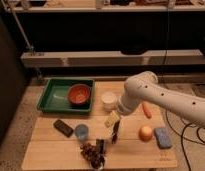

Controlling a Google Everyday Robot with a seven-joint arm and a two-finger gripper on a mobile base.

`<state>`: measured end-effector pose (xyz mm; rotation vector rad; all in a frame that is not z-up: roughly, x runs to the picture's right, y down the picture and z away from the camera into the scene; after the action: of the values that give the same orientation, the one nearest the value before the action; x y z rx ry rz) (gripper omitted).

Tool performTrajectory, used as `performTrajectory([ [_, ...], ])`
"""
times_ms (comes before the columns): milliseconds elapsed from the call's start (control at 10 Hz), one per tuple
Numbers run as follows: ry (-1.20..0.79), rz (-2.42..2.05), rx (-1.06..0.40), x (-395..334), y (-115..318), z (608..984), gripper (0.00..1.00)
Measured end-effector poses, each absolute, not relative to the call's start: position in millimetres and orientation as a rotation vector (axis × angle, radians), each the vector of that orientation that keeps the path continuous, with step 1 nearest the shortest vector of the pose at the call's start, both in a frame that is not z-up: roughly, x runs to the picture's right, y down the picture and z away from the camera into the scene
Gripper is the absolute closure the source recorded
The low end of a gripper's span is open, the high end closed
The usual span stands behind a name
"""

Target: Place pepper in plastic cup

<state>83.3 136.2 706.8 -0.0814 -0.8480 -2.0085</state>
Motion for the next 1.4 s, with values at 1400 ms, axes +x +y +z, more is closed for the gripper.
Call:
performTrajectory([
  [1400,-0.414,-1.837,-0.359,299,49,906,0.2],
])
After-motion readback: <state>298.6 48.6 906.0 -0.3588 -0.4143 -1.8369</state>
